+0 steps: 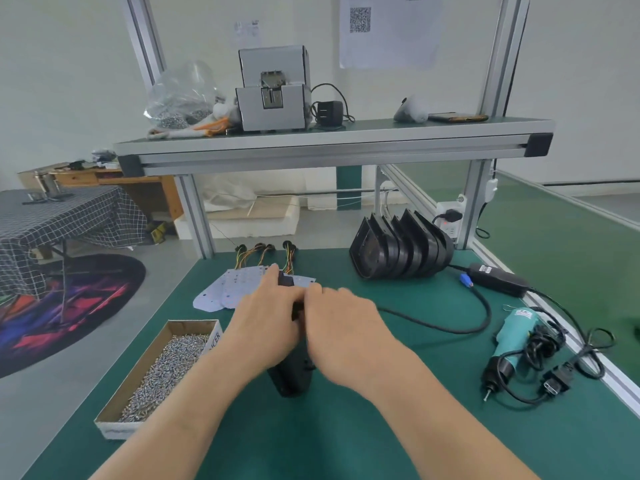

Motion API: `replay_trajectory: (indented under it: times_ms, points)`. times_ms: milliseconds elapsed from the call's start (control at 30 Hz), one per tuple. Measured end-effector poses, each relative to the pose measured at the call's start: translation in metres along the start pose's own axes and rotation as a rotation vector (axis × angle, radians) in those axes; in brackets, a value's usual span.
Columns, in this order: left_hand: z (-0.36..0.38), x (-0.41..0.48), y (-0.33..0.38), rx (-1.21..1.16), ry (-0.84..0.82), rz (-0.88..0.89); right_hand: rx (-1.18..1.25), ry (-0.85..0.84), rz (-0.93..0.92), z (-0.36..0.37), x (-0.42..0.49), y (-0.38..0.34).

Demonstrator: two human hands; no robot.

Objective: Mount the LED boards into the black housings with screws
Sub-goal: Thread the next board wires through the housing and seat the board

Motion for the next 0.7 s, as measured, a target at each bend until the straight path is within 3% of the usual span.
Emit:
replay_trajectory:
  times_ms: [200, 333, 400, 500, 567, 700]
  points:
    - [-0.003, -0.003, 0.008, 0.099, -0.034, -0.079, -0.116, 0.031, 0.023, -0.002, -0.004, 0.005]
    - [-0.007, -0.007, 0.010, 0.077, -0.043, -0.046, 0.013, -0.114, 0.004, 0.005, 0.003, 0.006]
    - [-0.016, -0.013, -0.005, -0.156, -0.028, -0.006, 0.145, -0.139, 0.032, 0.004, 0.006, 0.019]
    - [-0.029, -0.022, -0.034, -0.857, 0.109, -0.033, 0.464, -0.176, 0.013, 0.002, 0.003, 0.037]
    - [-0.019, -0.025, -0.049, -1.188, 0.161, -0.038, 0.685, -0.220, 0.005, 0.000, 0.001, 0.041]
    - [0.021, -0.023, -0.040, -1.488, -0.029, 0.046, 0.904, -0.238, 0.028, 0.001, 0.001, 0.038]
Point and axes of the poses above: each hand's wrist, its own x-axis towards the middle knuckle, its own z-axis out of the palm, y = z × x, the point moved 4 cm from there along x, towards the middle knuckle, and after that the axes turned 15 degrees about z, right-handed, at the moved point
